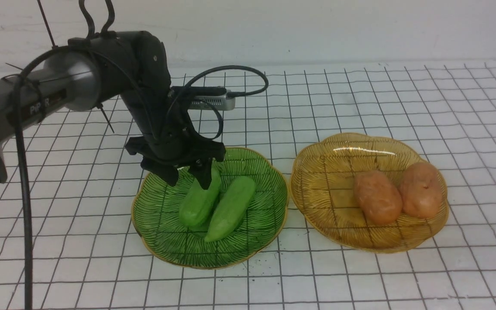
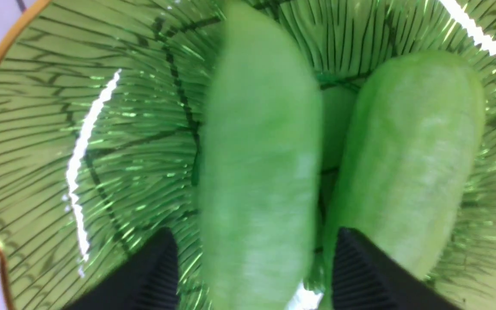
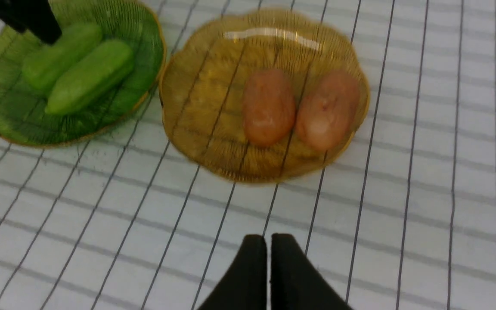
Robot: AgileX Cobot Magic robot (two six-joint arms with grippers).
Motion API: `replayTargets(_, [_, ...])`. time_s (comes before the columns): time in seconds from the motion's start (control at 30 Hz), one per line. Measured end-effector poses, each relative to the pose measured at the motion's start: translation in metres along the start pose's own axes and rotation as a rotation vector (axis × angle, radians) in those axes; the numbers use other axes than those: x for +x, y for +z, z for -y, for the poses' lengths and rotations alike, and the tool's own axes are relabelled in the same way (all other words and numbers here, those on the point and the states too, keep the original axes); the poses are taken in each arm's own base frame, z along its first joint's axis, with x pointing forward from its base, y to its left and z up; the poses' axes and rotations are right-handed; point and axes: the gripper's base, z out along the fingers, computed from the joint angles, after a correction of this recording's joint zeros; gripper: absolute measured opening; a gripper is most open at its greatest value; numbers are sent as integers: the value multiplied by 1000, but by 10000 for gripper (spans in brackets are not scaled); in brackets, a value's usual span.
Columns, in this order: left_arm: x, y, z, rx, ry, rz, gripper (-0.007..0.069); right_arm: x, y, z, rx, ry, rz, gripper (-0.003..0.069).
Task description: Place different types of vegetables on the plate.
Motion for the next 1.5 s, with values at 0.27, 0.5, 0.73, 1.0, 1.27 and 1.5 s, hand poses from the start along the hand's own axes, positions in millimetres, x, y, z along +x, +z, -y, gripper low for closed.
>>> replayTargets(0.27, [-8, -23, 4, 4, 17, 28, 97, 32, 26, 4, 72, -11, 423, -13])
replayTargets(0.5, [-11, -34, 5, 4, 26, 52, -8, 44, 44, 9, 106, 18, 491, -14])
replayTargets(0.73, [-12, -34, 5, 3, 27, 52, -8, 47, 46, 8, 94, 17, 451, -14])
replayTargets(1.0, [-10, -40, 3, -29, 40, 50, -8, 50, 47, 7, 84, 16, 419, -14])
replayTargets(1.27, [-20, -84, 4, -89, 73, 189, -8, 75, 57, 6, 91, 21, 412, -15])
replayTargets(1.5, [-20, -90, 4, -96, 76, 204, -8, 126, 74, 4, 100, 7, 378, -15])
